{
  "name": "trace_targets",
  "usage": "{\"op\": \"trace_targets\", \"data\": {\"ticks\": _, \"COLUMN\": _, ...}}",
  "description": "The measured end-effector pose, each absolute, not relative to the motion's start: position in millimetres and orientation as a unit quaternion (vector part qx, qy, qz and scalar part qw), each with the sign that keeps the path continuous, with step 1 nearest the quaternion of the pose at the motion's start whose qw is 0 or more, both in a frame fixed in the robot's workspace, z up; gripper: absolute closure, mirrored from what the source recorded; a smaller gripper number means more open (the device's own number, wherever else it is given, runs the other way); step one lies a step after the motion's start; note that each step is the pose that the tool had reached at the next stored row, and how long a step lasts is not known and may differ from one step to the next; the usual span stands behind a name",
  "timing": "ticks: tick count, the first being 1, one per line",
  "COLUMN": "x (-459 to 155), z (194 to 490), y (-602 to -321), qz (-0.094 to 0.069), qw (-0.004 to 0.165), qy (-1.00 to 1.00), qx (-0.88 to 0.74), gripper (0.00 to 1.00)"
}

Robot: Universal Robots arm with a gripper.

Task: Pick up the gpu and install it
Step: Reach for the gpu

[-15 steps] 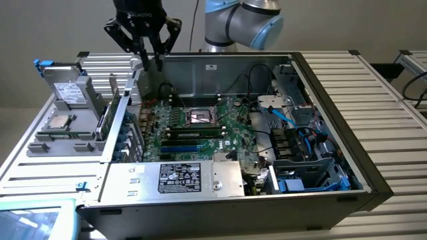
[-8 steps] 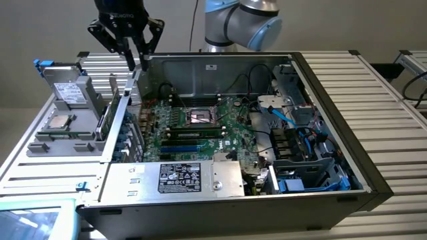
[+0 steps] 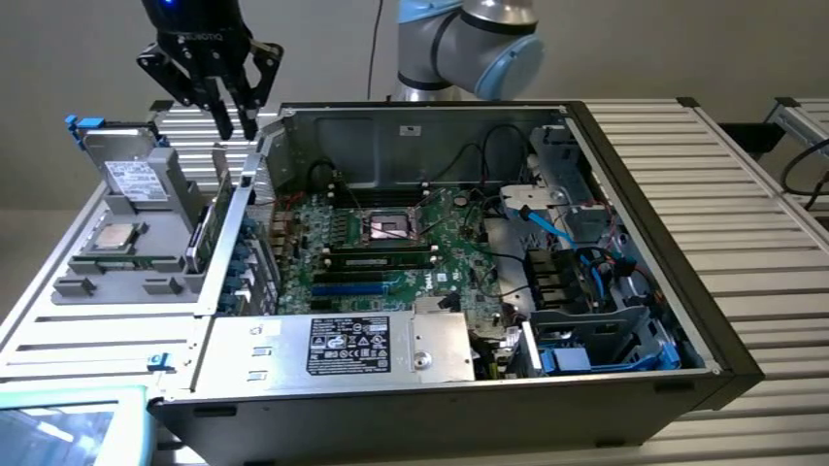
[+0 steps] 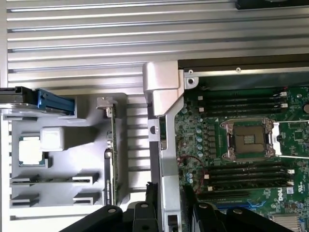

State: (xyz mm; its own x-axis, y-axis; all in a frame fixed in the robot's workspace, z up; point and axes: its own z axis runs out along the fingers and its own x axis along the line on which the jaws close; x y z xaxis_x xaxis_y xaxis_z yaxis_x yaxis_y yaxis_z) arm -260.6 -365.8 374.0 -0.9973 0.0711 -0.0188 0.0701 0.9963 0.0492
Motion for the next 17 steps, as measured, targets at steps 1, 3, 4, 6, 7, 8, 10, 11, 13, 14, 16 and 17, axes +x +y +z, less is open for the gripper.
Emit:
{"op": "trace_targets", "data": {"ticks": 1, "x": -265, "z": 372, "y": -364, "qz": 0.024, "qw": 0.01, "qy": 0.999, "qx": 0.035, "gripper": 0.66}}
{"op": "trace_targets", "data": {"ticks": 3, "x": -274, "z": 369, "y": -361, "qz": 0.024, "qw": 0.01, "qy": 0.999, "qx": 0.035, "gripper": 0.66}}
{"op": "trace_targets", "data": {"ticks": 4, "x": -279, "z": 367, "y": -360, "qz": 0.024, "qw": 0.01, "qy": 0.999, "qx": 0.035, "gripper": 0.66}}
{"op": "trace_targets", "data": {"ticks": 6, "x": -288, "z": 364, "y": -357, "qz": 0.024, "qw": 0.01, "qy": 0.999, "qx": 0.035, "gripper": 0.66}}
{"op": "trace_targets", "data": {"ticks": 7, "x": -292, "z": 363, "y": -356, "qz": 0.024, "qw": 0.01, "qy": 0.999, "qx": 0.035, "gripper": 0.66}}
{"op": "trace_targets", "data": {"ticks": 8, "x": -297, "z": 361, "y": -355, "qz": 0.024, "qw": 0.01, "qy": 0.999, "qx": 0.035, "gripper": 0.66}}
{"op": "trace_targets", "data": {"ticks": 10, "x": -306, "z": 358, "y": -352, "qz": 0.024, "qw": 0.01, "qy": 0.999, "qx": 0.035, "gripper": 0.66}}
{"op": "trace_targets", "data": {"ticks": 11, "x": -311, "z": 357, "y": -351, "qz": 0.024, "qw": 0.01, "qy": 0.999, "qx": 0.035, "gripper": 0.66}}
{"op": "trace_targets", "data": {"ticks": 13, "x": -320, "z": 354, "y": -350, "qz": 0.024, "qw": 0.01, "qy": 0.999, "qx": 0.035, "gripper": 0.66}}
{"op": "trace_targets", "data": {"ticks": 14, "x": -324, "z": 353, "y": -349, "qz": 0.024, "qw": 0.01, "qy": 0.999, "qx": 0.035, "gripper": 0.64}}
{"op": "trace_targets", "data": {"ticks": 16, "x": -328, "z": 352, "y": -348, "qz": 0.024, "qw": 0.01, "qy": 0.999, "qx": 0.035, "gripper": 0.58}}
{"op": "trace_targets", "data": {"ticks": 17, "x": -329, "z": 352, "y": -348, "qz": 0.024, "qw": 0.01, "qy": 0.999, "qx": 0.035, "gripper": 0.58}}
